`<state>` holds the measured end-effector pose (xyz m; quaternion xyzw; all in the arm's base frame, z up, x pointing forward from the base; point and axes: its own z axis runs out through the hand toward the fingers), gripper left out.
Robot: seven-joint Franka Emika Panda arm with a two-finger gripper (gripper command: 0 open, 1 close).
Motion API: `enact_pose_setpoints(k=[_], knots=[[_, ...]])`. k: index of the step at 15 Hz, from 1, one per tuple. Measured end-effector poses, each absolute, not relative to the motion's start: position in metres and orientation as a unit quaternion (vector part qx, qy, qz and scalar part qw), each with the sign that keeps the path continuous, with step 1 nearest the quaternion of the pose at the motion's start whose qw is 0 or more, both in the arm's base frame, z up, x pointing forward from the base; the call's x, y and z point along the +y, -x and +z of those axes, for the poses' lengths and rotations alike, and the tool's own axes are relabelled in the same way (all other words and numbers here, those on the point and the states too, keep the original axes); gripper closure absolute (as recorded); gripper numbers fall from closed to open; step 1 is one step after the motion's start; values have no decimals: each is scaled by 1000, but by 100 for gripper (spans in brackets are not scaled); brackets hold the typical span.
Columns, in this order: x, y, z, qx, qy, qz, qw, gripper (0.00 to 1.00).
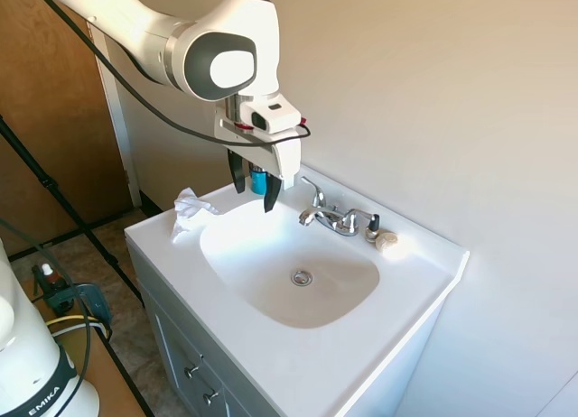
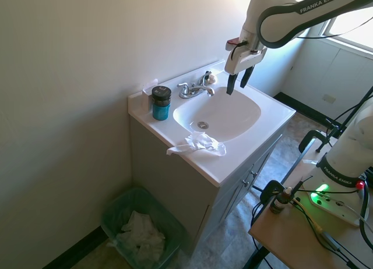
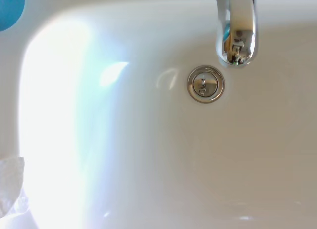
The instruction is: Throw the tissue in the trash bin
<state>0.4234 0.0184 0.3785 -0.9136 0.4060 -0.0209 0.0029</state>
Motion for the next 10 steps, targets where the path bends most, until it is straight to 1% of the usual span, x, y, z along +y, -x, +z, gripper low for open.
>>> enact_pose_setpoints(k=[5,10], knots=[[38,-422,378,383,924,-24,1,0],[125,-405,371,342,939,-29,-13,0]])
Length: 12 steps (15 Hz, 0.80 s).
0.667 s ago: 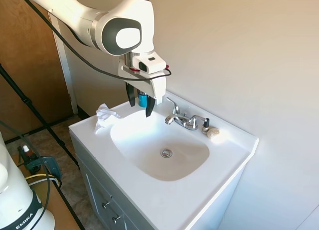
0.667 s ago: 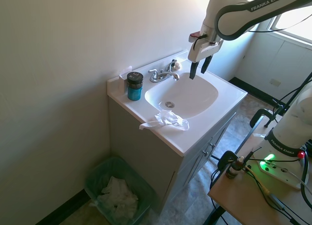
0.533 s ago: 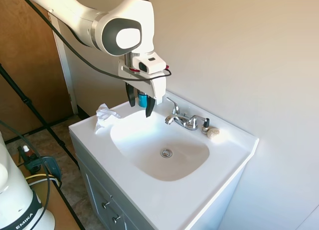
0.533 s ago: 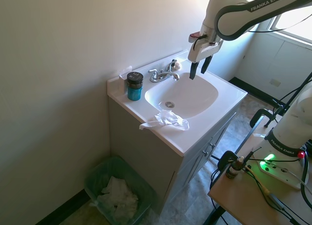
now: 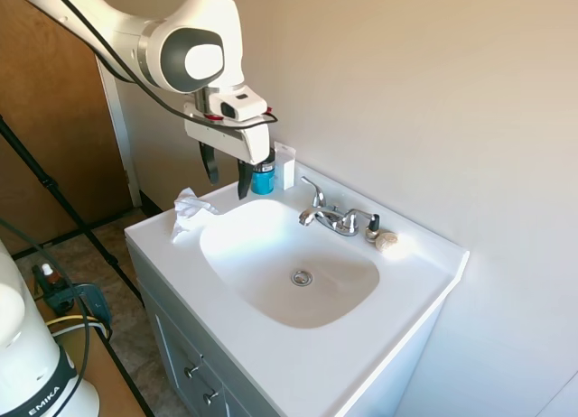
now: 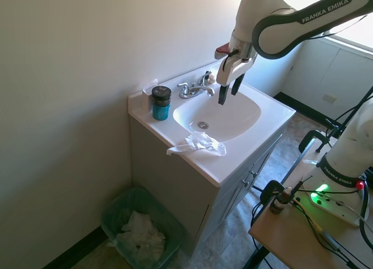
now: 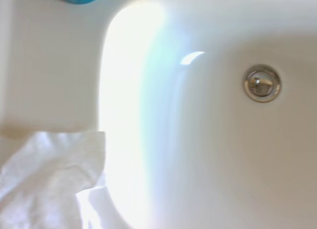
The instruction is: Throw the tissue in the trash bin
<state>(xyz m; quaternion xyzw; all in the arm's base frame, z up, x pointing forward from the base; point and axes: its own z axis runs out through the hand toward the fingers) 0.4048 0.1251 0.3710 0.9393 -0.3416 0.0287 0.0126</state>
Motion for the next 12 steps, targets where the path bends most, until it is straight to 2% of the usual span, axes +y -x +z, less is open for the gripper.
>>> enact_pose_setpoints(k=[4,12], knots=[[191,-391,345,-315,-948,24,28,0],[248,-418,273,-294,-953,-28,67,0]])
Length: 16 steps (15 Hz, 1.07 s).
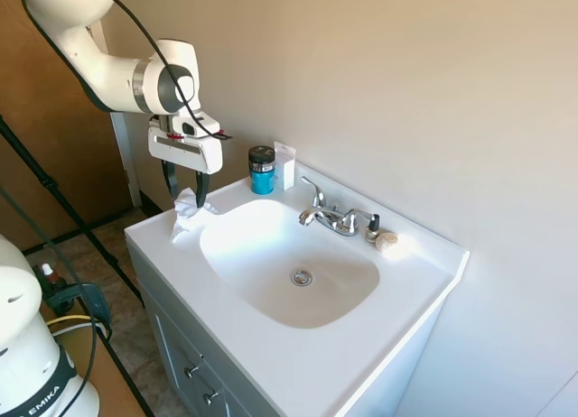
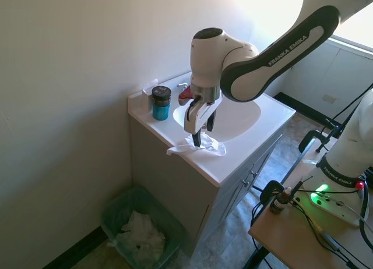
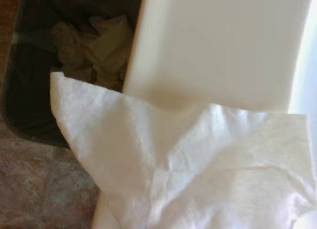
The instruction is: Throw the tissue in the trash bin
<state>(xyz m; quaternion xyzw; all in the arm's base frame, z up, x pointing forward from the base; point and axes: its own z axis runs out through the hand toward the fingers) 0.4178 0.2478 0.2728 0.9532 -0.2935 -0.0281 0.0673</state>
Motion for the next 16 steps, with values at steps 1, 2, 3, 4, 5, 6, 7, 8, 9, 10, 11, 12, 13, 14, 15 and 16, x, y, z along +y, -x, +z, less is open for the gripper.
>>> enact_pose_setpoints(k=[1,2,3,4,5,6,7,8,9,10,11,12,13,14,15,16], knots=[[250,-421,265,-296,-952,-34,71,0],[251,-423,259,-297,-951,-40,75,100],[252,-426,254,-298,-950,-44,78,100],[253,-428,250,-298,-950,-48,80,100],[255,-428,246,-297,-950,-50,82,100],[256,-427,244,-297,-950,-51,83,100],[257,-426,244,-296,-950,-52,84,100],[259,-426,244,-296,-950,-51,83,100],[259,-427,245,-295,-950,-50,83,100],[260,-427,246,-295,-951,-49,82,100],[260,-428,246,-296,-950,-49,81,100],[261,-429,247,-298,-950,-50,80,100],[261,-429,247,-299,-950,-50,79,100],[260,-429,248,-301,-949,-51,78,100],[260,-430,247,-302,-949,-52,78,100],[259,-430,247,-304,-948,-54,77,100]])
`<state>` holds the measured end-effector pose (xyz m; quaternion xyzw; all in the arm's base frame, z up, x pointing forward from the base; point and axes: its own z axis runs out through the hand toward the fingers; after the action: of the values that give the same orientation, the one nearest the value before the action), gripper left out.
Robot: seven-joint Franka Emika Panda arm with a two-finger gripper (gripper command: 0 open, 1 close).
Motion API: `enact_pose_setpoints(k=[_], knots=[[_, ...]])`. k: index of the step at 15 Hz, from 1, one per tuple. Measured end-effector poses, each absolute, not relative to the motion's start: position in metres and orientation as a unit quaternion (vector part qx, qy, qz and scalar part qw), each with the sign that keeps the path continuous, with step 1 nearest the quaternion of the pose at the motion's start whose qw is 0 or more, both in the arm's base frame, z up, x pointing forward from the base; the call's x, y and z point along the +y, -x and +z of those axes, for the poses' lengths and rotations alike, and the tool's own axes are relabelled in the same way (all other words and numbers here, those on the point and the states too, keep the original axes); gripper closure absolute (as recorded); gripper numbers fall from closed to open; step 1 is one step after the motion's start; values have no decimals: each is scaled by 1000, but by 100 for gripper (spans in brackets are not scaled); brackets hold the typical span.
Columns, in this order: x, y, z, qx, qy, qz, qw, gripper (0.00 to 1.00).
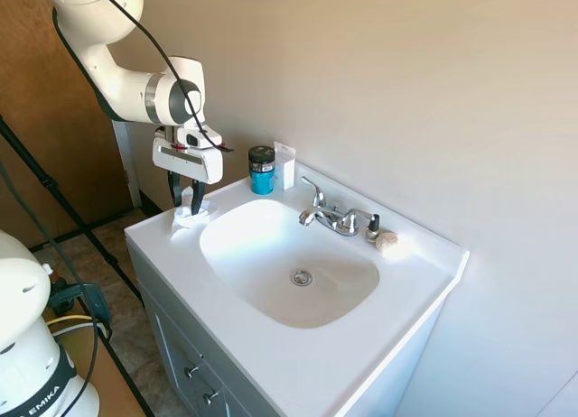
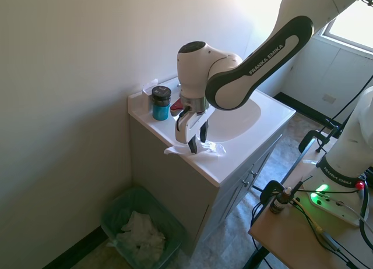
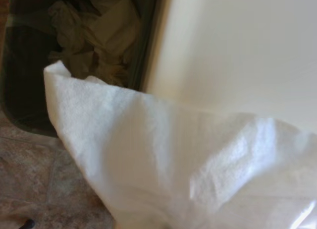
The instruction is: Throw the tissue in the trash bin
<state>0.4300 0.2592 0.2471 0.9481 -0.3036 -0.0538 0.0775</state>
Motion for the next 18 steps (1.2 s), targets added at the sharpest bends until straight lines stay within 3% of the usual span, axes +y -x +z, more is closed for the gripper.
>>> enact_pose_setpoints(k=[10,15,18], knots=[[271,-429,271,-302,-951,-38,61,100],[346,-437,336,-269,-961,17,67,100],[397,-446,317,-232,-968,8,89,100]])
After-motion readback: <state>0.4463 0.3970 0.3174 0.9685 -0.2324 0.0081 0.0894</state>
